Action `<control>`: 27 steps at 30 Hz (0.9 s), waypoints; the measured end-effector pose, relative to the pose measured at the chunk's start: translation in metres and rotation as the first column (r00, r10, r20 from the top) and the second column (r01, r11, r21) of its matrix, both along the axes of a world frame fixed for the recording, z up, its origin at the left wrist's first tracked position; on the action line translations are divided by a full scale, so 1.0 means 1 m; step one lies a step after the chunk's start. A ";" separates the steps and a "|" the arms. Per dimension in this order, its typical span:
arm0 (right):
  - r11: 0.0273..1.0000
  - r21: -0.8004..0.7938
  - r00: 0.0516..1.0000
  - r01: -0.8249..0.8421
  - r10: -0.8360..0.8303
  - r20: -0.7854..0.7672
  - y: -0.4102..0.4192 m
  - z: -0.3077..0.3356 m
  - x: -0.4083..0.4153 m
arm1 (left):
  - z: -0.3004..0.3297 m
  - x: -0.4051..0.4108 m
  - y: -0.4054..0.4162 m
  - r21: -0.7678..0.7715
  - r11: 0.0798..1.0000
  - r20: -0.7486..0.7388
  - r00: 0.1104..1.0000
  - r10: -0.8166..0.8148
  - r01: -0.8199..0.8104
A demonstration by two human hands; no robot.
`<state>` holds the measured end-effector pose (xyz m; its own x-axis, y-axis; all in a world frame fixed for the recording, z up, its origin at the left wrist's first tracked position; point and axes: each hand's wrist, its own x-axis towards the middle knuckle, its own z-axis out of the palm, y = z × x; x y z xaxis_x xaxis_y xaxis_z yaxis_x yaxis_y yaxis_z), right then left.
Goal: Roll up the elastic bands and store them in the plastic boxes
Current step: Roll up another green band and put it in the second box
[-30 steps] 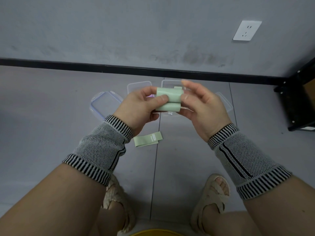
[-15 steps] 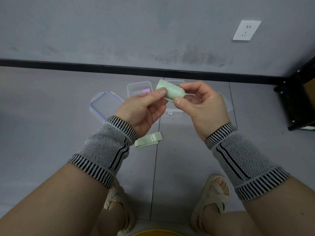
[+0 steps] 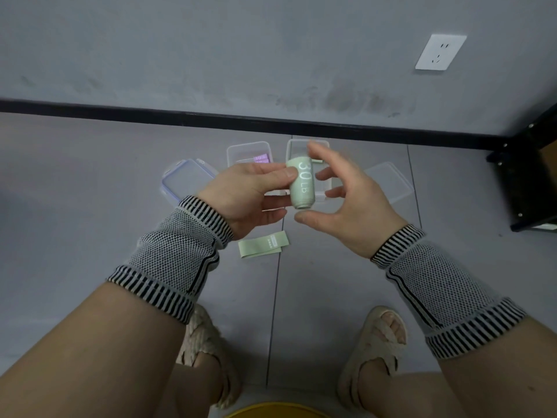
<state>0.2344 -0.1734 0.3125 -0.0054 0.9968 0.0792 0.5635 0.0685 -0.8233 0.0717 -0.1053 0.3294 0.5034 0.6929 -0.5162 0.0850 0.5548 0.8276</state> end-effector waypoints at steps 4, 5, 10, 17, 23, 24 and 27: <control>0.999 -0.004 0.997 -0.054 0.055 0.048 0.001 -0.003 -0.003 | -0.001 0.001 -0.003 -0.006 0.997 -0.047 0.996 -0.074 0.074; 0.999 -0.003 0.998 -0.053 0.053 0.045 0.001 -0.003 -0.003 | -0.001 0.001 -0.003 -0.007 0.997 -0.055 0.995 -0.079 0.079; 1.000 0.020 0.999 -0.014 0.013 0.046 0.001 -0.002 0.001 | -0.003 0.003 -0.004 0.003 0.994 -0.085 0.991 -0.107 0.107; 0.995 0.101 1.000 0.014 -0.016 0.018 0.001 -0.004 0.002 | -0.001 0.004 -0.003 0.030 0.992 -0.105 0.988 -0.117 0.121; 0.989 0.150 1.000 0.016 -0.017 0.003 0.001 -0.005 0.002 | 0.000 0.003 -0.004 0.032 0.992 -0.098 0.988 -0.118 0.122; 0.987 0.159 1.000 0.019 -0.020 0.003 0.000 -0.005 0.001 | 0.000 0.003 -0.005 0.033 0.992 -0.095 0.988 -0.119 0.122; 0.986 0.165 1.000 0.027 -0.027 -0.003 0.001 -0.006 0.001 | 0.000 0.004 -0.006 0.028 0.994 -0.087 0.991 -0.106 0.109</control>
<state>0.2352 -0.1726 0.3069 0.0213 0.9700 0.2422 0.5660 0.1880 -0.8027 0.0756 -0.1114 0.3291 0.5312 0.6542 -0.5383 0.2135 0.5115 0.8323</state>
